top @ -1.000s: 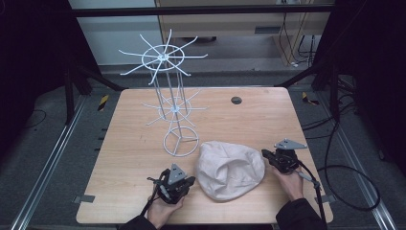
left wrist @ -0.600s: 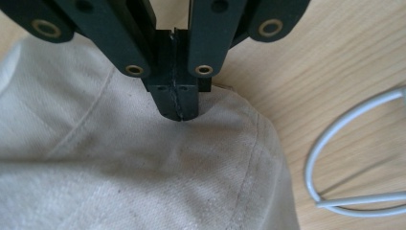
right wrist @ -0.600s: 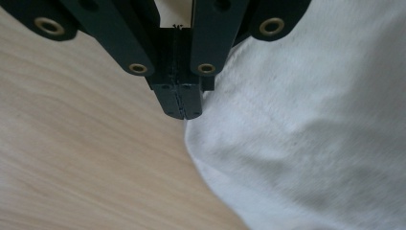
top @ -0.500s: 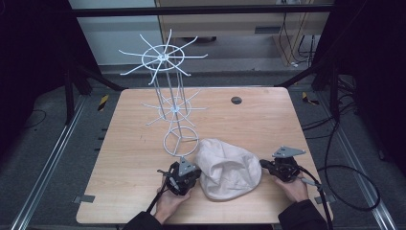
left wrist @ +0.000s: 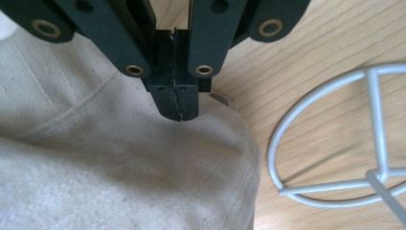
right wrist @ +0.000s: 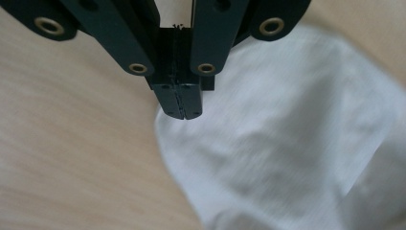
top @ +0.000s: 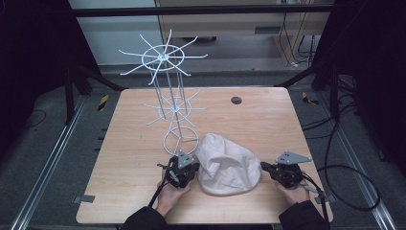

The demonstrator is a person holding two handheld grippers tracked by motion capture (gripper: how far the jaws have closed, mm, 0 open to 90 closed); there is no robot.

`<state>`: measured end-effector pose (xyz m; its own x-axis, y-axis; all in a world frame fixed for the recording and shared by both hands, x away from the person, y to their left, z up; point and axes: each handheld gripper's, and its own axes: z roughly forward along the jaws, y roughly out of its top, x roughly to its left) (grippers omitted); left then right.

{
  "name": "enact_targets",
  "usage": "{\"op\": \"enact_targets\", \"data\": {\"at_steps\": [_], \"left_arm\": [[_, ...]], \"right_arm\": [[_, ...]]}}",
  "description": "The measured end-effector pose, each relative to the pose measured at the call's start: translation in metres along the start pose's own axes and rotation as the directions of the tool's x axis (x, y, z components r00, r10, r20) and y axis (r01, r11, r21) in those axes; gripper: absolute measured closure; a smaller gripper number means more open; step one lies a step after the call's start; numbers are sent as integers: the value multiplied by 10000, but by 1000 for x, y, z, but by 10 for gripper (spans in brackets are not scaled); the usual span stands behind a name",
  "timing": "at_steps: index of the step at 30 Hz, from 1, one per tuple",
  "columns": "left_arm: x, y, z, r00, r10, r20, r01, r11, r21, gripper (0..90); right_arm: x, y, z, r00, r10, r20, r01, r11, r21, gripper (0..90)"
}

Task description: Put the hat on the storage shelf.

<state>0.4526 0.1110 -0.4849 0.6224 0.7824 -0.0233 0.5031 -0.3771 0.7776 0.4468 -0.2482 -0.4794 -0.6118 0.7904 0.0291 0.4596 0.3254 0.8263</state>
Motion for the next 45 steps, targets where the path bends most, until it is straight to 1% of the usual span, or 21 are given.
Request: {"op": "enact_targets", "data": {"at_steps": [2, 4, 10, 11, 13, 14, 16, 19, 20, 22, 28, 29, 33, 34, 35, 37, 39, 41, 43, 44, 45], "left_arm": [[0, -1, -2, 10000, 6, -24, -6, 10000, -6, 898], [0, -1, -1, 10000, -26, 5, 26, 10000, 54, 898], [0, 2, 7, 9998, -186, 50, 186, 9998, -25, 898], [0, 2, 8, 9999, -152, 63, 152, 9999, -13, 898], [-1, 5, 12, 9999, -156, 57, 157, 9999, -40, 898], [-1, 6, 13, 9998, -187, 54, 187, 9998, -50, 898], [-1, 8, 15, 9999, -151, 49, 152, 9999, -82, 898], [-2, 12, 17, 9999, -117, 34, 118, 9999, -78, 898], [-3, 13, 18, 9999, -131, 51, 132, 9998, -144, 898], [-4, 16, 20, 10000, -47, 62, 48, 9998, -212, 898], [-5, 19, 24, 9999, -94, 85, 96, 9995, -287, 898], [-3, 19, 22, 10000, -5, 43, 6, 9997, -249, 898], [4, 18, 7, 9999, -126, -85, 122, 9990, -422, 890], [7, 17, 1, 9999, -29, -121, 24, 9990, -452, 882], [10, 16, -5, 9998, -68, -185, 58, 9985, -543, 872], [18, 11, -19, 9997, -74, -221, 61, 9981, -610, 856], [26, 6, -32, 9996, -41, -290, 24, 9984, -562, 831], [39, -1, -50, 9990, -134, -415, 112, 9986, -526, 785], [47, -6, -61, 9983, -178, -560, 146, 9982, -582, 740], [54, -10, -69, 9970, -351, -684, 308, 9975, -638, 715], [60, -13, -75, 9959, -503, -748, 453, 9967, -666, 692]], "right_arm": [[-4, 4, 7, 9998, 178, -11, -179, 9998, -117, 900], [-6, 10, 15, 9998, 150, 94, -149, 9998, -147, 900], [-13, 26, 42, 9992, 396, -8, -396, 9983, -434, 900], [-14, 26, 43, 9991, 430, -49, -431, 9985, -335, 900], [-14, 28, 47, 9999, 162, -29, -162, 9998, -84, 900], [-13, 27, 49, 9997, 134, -207, -131, 9998, 119, 900], [-11, 25, 48, 9998, -120, -158, 125, 9994, 326, 900], [-11, 21, 41, 9996, -116, -252, 128, 9989, 453, 900], [-11, 19, 38, 9995, 6, -331, 11, 9986, 528, 900], [-11, 14, 30, 9995, -87, -303, 107, 9978, 656, 900], [-2, 3, 13, 9995, -164, -278, 187, 9961, 858, 900], [0, 3, 10, 9996, -166, -232, 187, 9956, 915, 900], [1, 2, 4, 9996, -159, 236, 138, 9960, 886, 900], [0, 3, 1, 9993, -120, 355, 94, 9972, 740, 900], [-1, 4, -2, 9988, -44, 495, 16, 9983, 583, 900], [-3, 7, -10, 9976, 8, 686, -21, 9998, 190, 900], [-4, 10, -17, 9963, 147, 848, -148, 9999, 14, 900], [-4, 13, -25, 9942, 283, 1037, -280, 9996, -40, 883], [-5, 17, -30, 9932, 345, 1110, -353, 9994, 54, 848], [-5, 19, -32, 9932, 420, 1090, -433, 9990, 91, 839], [-4, 21, -35, 9915, 416, 1229, -436, 9989, 141, 823]]}}
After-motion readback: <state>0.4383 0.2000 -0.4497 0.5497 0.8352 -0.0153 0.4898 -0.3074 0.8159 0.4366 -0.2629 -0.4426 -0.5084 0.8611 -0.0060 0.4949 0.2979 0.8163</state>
